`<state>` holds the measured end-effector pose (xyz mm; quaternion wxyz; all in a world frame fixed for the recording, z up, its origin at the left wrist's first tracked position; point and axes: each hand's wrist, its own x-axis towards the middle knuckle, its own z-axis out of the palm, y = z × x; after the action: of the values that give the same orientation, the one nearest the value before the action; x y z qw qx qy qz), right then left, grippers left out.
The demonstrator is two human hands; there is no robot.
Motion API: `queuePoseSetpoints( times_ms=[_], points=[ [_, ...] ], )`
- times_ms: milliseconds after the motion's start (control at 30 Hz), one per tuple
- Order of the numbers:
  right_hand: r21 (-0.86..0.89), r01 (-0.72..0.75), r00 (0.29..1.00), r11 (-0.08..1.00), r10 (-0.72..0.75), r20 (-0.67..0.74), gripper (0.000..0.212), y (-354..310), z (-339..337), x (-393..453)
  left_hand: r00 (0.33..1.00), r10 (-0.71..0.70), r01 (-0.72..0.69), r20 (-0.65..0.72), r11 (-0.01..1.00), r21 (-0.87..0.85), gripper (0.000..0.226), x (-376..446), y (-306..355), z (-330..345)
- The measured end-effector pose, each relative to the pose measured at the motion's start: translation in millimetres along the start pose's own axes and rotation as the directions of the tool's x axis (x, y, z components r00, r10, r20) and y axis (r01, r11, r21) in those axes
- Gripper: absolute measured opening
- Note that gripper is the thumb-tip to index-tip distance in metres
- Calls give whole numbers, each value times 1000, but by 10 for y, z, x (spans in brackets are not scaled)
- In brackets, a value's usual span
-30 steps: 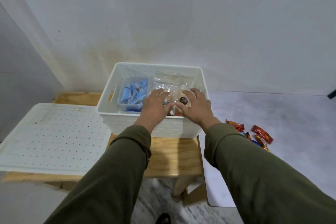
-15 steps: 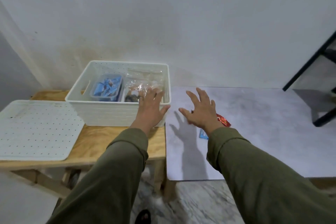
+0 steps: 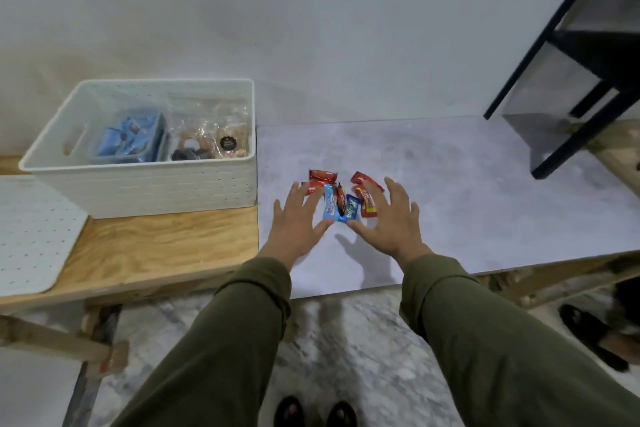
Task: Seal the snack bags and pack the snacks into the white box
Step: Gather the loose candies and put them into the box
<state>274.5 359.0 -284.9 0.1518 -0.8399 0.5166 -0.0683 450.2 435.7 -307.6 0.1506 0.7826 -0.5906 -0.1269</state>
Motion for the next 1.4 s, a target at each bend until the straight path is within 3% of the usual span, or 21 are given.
queuePoseSetpoints(
  times_ms=[300,500,800,933,1200,1400],
  points=[
    [-28,-62,998,998,63,20,91,204,356,77,999,-37,37,26,999,-7,65,334,-66,295],
    [-3,-49,998,999,49,46,101,429,561,321,994,2,-3,-113,1000,-15,68,618,6,612],
    [61,174,981,983,-179,76,101,668,813,1054,986,-160,161,47,987,-21,67,1286,7,875],
    [56,242,966,969,-246,84,100,757,923,1330,978,-205,205,47,979,10,60,1453,-56,946],
    [100,317,948,943,-319,-2,82,825,1030,1641,984,-122,130,-126,990,58,60,1541,-136,1052],
    [96,337,936,937,-322,-145,60,862,1060,1674,970,-65,62,-235,998,-21,44,1617,-138,1078]
  ],
)
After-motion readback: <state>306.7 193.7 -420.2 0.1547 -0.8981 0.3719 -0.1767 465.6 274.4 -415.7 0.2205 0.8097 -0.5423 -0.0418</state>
